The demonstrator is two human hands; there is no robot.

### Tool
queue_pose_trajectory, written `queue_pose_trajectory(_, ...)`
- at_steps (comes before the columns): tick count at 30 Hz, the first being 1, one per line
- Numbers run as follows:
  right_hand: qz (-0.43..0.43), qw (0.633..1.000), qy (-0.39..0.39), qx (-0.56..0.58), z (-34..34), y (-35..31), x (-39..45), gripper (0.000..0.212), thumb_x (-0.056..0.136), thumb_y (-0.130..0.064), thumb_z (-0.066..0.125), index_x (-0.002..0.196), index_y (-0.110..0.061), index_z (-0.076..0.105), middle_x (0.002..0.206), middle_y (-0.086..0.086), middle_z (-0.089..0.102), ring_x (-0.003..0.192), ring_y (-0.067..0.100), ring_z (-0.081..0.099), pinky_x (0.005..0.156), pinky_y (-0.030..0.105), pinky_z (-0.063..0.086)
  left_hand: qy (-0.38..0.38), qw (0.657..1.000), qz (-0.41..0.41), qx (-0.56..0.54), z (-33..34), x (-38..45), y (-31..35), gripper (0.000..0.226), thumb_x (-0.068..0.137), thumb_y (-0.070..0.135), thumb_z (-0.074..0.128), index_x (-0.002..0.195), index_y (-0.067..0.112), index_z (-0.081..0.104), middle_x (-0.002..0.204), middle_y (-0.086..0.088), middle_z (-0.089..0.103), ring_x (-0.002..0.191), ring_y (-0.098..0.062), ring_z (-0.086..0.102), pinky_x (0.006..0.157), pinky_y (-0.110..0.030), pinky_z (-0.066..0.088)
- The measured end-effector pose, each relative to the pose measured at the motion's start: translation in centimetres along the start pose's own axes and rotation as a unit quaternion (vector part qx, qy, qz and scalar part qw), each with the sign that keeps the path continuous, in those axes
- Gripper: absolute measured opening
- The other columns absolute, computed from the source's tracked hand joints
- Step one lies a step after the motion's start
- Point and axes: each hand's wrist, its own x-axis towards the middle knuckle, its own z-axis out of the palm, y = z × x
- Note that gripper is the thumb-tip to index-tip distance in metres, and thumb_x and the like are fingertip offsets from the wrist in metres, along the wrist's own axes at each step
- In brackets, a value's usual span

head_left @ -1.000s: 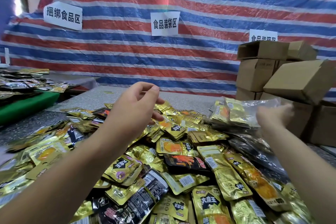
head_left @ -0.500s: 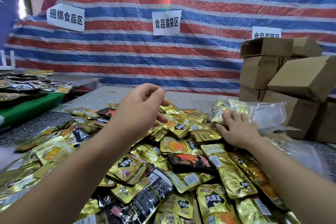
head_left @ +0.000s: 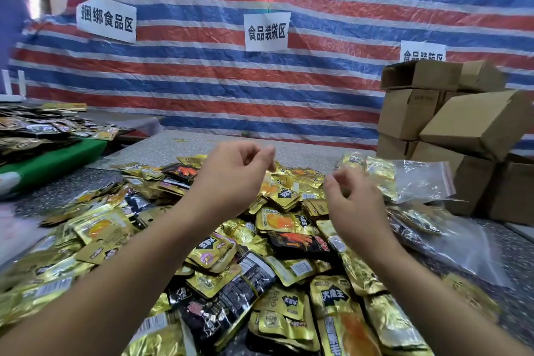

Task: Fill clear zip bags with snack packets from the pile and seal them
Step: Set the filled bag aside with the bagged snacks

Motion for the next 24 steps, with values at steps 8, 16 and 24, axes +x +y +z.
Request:
queue_pose_trajectory(8,0.008,0.993,0.008,0.117,0.3,-4.2,-5.6,0.057,0.104,-0.028,0.046,0.050,-0.021,0.030,0.043,-0.011,0.028,0.044,0.006,0.024,0.049,0.036,0.026,-0.052,0.996,-0.009,0.073,1.6,-2.4,-0.3,0.059,0.103,0.045,0.038,0.052,0.015,0.040,0.042,0.008,0.033,0.038,-0.010,0.026,0.050,-0.028,0.027)
queue_pose_trajectory(16,0.054,0.984,-0.033,0.165,1.5,-2.1,-8.5,0.062,0.103,-0.035,0.043,0.044,-0.023,0.028,0.039,-0.013,0.024,0.039,0.006,0.019,0.050,0.026,0.026,0.069,0.955,-0.067,0.281,-8.2,-4.0,-7.3,0.019,0.097,0.035,0.055,0.093,0.019,0.065,0.083,0.003,0.065,0.078,-0.019,0.060,0.067,-0.033,0.047)
queue_pose_trajectory(24,-0.004,0.989,-0.086,0.121,2.6,-1.8,-9.1,0.061,0.103,-0.037,0.046,0.045,-0.022,0.035,0.038,-0.012,0.027,0.038,0.008,0.022,0.049,0.046,0.041,0.131,0.789,-0.249,0.547,-21.0,-4.6,-14.8,0.034,0.094,0.035,0.053,0.102,0.004,0.062,0.100,-0.024,0.065,0.091,-0.041,0.062,0.078,-0.044,0.054)
